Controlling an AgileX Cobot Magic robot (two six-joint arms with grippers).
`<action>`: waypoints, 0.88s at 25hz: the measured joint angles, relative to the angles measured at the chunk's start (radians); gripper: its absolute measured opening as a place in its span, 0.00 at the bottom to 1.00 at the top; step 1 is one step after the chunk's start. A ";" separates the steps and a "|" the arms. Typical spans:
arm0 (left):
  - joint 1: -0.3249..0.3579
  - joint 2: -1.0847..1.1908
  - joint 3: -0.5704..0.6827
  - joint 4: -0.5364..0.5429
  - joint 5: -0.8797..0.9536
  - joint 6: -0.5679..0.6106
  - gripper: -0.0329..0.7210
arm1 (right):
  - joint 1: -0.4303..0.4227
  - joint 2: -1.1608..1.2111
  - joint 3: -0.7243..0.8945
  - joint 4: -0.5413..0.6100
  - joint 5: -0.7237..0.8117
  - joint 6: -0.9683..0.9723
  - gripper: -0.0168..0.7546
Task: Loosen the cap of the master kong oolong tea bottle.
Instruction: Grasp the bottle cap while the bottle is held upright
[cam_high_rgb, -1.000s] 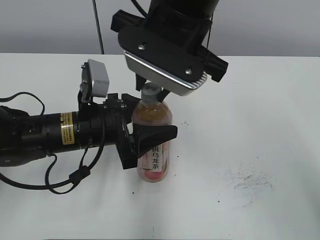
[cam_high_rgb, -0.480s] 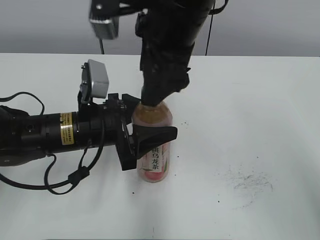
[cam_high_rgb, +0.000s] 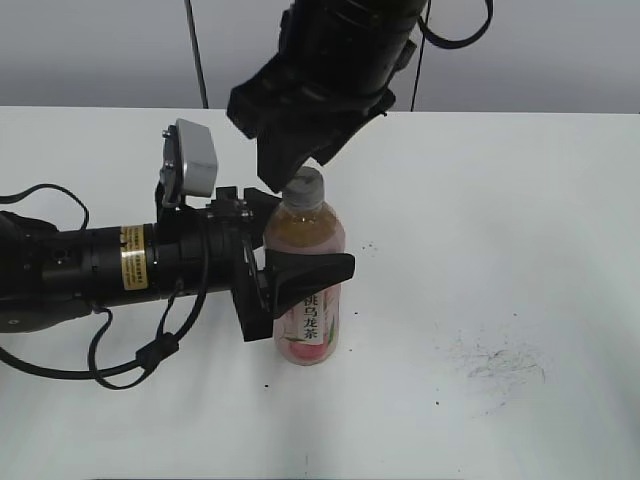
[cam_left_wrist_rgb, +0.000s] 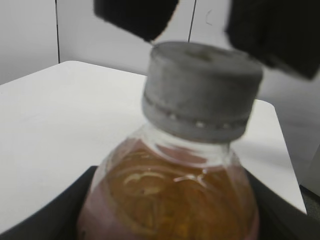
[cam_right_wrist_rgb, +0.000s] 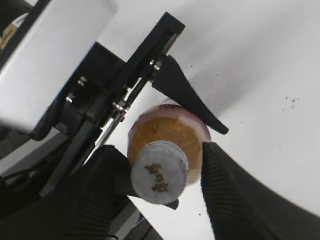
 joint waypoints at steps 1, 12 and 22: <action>0.000 0.000 0.000 0.000 0.000 0.000 0.64 | 0.000 0.001 0.000 0.000 0.000 0.024 0.56; 0.000 0.000 0.000 0.000 0.000 0.000 0.64 | 0.000 0.021 0.031 -0.007 0.002 0.084 0.46; -0.001 0.000 -0.001 0.001 0.001 0.001 0.64 | 0.000 0.015 0.037 -0.005 -0.002 -0.332 0.39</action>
